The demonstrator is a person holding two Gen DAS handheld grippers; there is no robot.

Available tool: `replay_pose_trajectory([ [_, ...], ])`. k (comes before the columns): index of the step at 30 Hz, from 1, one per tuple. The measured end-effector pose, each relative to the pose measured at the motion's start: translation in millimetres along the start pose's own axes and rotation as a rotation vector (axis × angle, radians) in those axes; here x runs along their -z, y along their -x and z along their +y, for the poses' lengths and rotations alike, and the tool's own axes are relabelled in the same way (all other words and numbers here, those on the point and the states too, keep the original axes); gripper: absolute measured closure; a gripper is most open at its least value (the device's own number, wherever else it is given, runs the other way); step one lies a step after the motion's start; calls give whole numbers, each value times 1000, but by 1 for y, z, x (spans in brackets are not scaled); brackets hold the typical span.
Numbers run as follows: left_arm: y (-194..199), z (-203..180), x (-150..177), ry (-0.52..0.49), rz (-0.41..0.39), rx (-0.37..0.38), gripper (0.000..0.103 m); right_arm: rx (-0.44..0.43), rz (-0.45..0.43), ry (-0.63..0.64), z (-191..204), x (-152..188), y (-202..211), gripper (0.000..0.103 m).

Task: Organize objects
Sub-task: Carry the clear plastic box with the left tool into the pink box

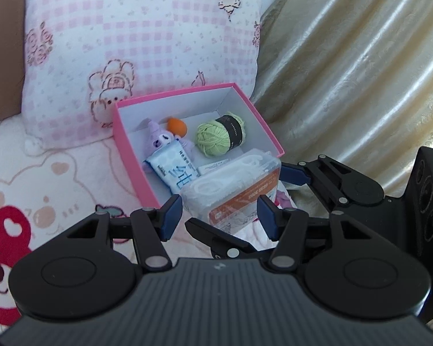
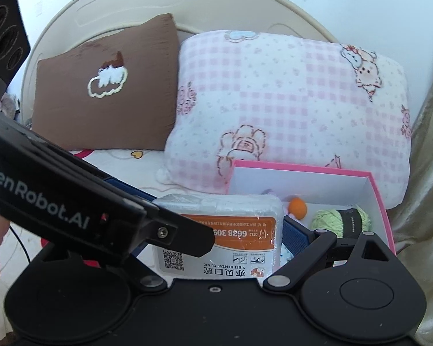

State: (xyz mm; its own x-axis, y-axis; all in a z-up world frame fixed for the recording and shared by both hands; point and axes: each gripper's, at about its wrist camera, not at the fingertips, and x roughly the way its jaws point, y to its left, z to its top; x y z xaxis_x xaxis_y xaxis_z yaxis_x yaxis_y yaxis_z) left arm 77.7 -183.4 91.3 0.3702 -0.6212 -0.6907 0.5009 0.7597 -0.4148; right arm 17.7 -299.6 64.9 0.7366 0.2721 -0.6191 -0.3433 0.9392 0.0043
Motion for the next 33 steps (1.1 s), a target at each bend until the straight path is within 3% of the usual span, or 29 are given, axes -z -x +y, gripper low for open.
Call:
replay_pose_trajectory([
  [12, -54, -13, -47, -51, -43, 3, 50, -7, -8, -75, -71, -19, -34, 8],
  [20, -111, 6, -63, 21, -17, 4, 51, -64, 81, -174, -120, -14, -85, 8],
  [33, -193, 43, -51, 154, 62, 25, 51, -67, 252, -231, -155, 21, -157, 8],
])
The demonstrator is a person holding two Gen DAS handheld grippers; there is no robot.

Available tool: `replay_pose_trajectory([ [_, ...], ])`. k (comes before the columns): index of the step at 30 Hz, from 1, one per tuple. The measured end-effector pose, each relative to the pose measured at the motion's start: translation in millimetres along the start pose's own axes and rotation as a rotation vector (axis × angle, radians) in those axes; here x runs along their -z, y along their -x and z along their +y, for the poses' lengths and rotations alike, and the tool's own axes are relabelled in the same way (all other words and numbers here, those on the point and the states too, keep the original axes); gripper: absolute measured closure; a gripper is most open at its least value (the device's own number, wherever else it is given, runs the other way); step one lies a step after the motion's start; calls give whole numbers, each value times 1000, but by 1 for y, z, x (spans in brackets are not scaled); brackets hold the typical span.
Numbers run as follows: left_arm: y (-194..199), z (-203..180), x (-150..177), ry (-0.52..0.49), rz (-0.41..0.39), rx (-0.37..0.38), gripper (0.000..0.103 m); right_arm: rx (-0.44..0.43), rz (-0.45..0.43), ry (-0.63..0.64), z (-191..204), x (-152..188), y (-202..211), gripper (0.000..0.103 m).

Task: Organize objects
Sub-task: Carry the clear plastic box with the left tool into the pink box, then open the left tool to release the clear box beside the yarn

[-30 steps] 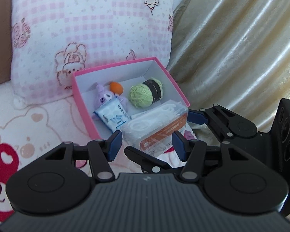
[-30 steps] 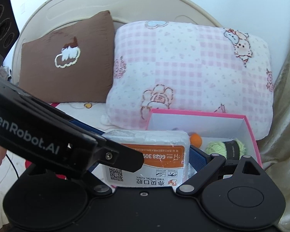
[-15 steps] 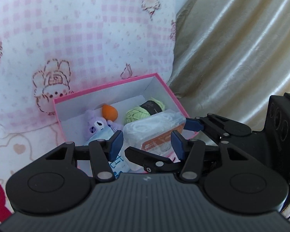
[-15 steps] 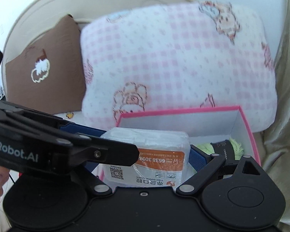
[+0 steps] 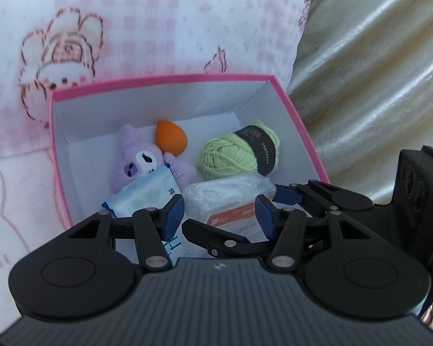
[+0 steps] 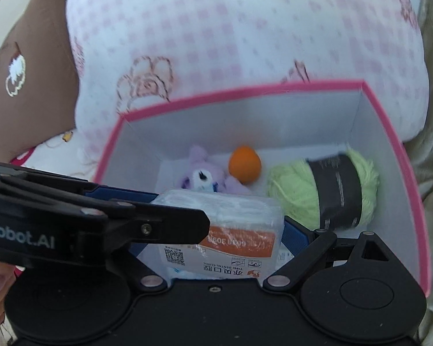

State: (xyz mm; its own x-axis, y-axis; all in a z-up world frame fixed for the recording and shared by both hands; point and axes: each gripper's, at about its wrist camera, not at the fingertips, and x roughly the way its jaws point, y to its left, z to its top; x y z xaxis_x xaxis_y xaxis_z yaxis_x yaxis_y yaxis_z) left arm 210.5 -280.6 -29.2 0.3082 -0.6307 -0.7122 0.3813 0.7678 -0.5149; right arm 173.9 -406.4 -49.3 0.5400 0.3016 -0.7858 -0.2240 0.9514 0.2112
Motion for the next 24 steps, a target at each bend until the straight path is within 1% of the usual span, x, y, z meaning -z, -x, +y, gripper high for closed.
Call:
replay_pose_trajectory([
  [2, -5, 5, 4, 13, 5, 14, 51, 0, 14, -12, -4, 4, -7, 8],
  [4, -10, 8, 7, 13, 8, -2, 51, -6, 28, -18, -7, 5, -13, 8],
  [7, -12, 11, 6, 14, -3, -16, 51, 14, 32, 2, -8, 6, -18, 8],
  [9, -9, 10, 6, -4, -24, -38, 51, 30, 13, 21, -7, 7, -18, 8],
  [13, 1, 7, 8, -39, -49, -77, 51, 92, -38, 132, 4, 13, -12, 8],
  [16, 10, 7, 10, -39, -60, -84, 51, 102, -50, 148, 6, 18, -9, 7],
  [19, 19, 4, 15, -61, -78, -111, 51, 128, -80, 141, 3, 19, -6, 7],
  [21, 25, 1, 18, -82, -92, -132, 51, 125, -108, 133, 0, 18, -5, 9],
  [22, 29, 1, 20, -86, -98, -138, 51, 124, -115, 129, -2, 18, -4, 12],
  [23, 31, 1, 22, -83, -101, -141, 51, 126, -120, 122, -3, 18, -3, 18],
  [24, 34, 2, 23, -77, -100, -139, 51, 126, -124, 110, -4, 17, -3, 20],
])
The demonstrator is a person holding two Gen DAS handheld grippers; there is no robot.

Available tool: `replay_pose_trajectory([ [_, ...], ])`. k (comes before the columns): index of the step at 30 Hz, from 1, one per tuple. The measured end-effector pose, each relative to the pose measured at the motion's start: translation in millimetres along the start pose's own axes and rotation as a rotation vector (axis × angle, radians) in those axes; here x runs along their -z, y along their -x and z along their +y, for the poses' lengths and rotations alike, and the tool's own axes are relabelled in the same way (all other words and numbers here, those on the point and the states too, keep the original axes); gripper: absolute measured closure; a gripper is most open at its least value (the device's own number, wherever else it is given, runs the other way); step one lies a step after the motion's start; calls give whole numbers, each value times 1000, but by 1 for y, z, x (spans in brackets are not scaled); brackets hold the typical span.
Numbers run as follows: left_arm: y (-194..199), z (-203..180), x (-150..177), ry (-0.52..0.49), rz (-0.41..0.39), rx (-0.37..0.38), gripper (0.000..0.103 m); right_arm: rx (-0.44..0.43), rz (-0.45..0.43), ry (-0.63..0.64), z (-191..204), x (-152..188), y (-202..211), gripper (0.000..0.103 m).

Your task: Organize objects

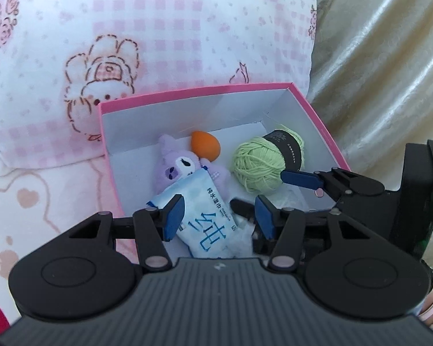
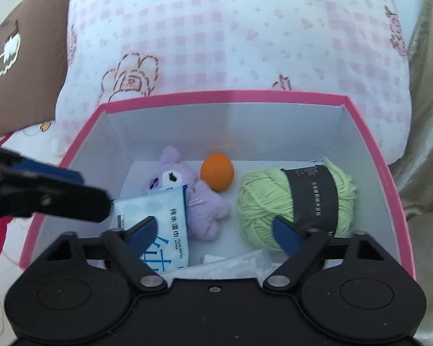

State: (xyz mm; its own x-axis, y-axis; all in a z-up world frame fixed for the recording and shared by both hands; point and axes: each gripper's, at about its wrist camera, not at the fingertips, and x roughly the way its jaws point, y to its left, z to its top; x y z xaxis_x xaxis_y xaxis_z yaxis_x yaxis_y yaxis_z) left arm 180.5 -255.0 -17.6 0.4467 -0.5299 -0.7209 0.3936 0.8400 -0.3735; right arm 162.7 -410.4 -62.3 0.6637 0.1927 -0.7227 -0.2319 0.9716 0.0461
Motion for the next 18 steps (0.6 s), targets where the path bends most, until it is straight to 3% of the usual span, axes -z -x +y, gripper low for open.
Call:
replay_pose_trajectory([
  [8, 22, 2, 10, 8, -16, -29, 49, -34, -92, -141, -5, 12, 44, 20],
  [12, 35, -2, 18, -7, -8, -61, 49, -42, -92, -149, 5, 21, 64, 20],
  [18, 64, -3, 33, 19, 5, -35, 47, -94, -63, -160, 25, 22, 96, 19],
])
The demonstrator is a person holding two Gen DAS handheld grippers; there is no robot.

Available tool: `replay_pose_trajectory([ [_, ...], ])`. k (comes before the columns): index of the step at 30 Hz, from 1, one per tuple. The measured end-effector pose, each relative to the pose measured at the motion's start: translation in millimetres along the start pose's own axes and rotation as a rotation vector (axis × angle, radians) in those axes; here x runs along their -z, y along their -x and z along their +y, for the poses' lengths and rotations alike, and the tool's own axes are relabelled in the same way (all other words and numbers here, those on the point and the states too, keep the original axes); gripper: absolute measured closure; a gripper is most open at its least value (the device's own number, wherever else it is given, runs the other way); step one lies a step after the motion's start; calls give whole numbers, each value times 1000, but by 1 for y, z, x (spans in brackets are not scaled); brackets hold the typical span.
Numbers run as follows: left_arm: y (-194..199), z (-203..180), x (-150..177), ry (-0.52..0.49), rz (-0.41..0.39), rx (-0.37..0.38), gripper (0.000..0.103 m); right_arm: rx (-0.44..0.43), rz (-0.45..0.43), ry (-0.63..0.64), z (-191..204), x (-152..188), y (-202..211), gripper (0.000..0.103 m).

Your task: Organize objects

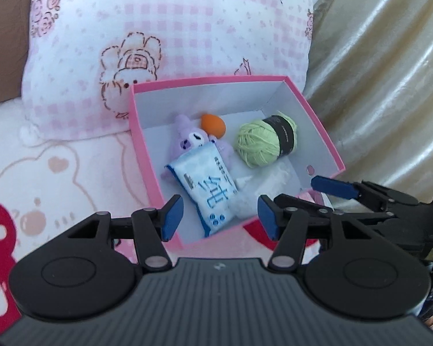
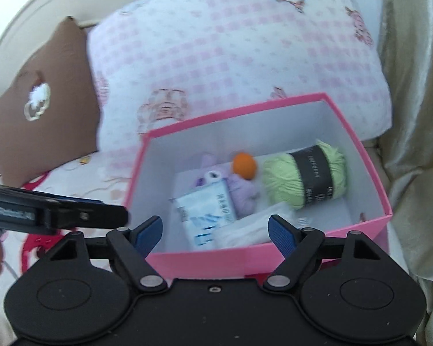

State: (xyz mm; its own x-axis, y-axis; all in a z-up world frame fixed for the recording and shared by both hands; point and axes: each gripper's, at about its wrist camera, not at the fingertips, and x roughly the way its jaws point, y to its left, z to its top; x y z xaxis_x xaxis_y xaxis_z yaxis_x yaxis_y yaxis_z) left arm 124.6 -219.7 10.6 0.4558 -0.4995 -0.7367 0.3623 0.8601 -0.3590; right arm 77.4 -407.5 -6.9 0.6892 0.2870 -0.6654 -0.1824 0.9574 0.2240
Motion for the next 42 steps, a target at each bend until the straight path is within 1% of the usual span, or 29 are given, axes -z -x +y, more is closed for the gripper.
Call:
replay_pose_trajectory([
  [4, 21, -1, 11, 0, -29, -45, 47, 9, -19, 34, 20, 1, 19, 18],
  [6, 29, 3, 16, 24, -30, -50, 47, -20, -27, 28, 26, 2, 27, 18],
  [8, 39, 7, 20, 54, -37, -57, 47, -22, -41, 35, 32, 3, 34, 18],
  [10, 49, 9, 25, 68, -44, -91, 46, -18, -46, 50, 41, 4, 40, 18],
  [12, 57, 8, 30, 68, -52, -130, 46, -20, -44, 68, 48, 5, 45, 18],
  [14, 67, 5, 36, 57, -64, -151, 45, -11, -43, 88, 56, 7, 49, 18],
  [18, 86, 5, 48, 63, -67, -140, 44, -11, -36, 105, 65, 12, 59, 18],
  [25, 113, 5, 64, 87, -92, -164, 40, -11, -20, 121, 74, 20, 77, 17],
  [28, 119, 8, 70, 106, -97, -181, 39, -10, -14, 134, 78, 24, 83, 15],
  [30, 122, 9, 74, 101, -106, -215, 39, -7, -9, 141, 81, 27, 85, 13],
  [32, 124, 10, 77, 98, -112, -242, 36, -8, 2, 150, 85, 29, 85, 13],
  [36, 127, 16, 82, 116, -112, -262, 31, 2, 13, 175, 91, 31, 82, 12],
  [39, 126, 19, 86, 117, -109, -296, 28, 20, 16, 197, 97, 33, 79, 7],
  [40, 125, 22, 87, 127, -105, -301, 24, 29, 17, 199, 99, 34, 77, 6],
  [41, 123, 24, 88, 142, -100, -304, 17, 37, 23, 202, 101, 34, 73, 4],
  [42, 121, 27, 89, 155, -98, -309, 16, 48, 34, 206, 103, 34, 69, 4],
])
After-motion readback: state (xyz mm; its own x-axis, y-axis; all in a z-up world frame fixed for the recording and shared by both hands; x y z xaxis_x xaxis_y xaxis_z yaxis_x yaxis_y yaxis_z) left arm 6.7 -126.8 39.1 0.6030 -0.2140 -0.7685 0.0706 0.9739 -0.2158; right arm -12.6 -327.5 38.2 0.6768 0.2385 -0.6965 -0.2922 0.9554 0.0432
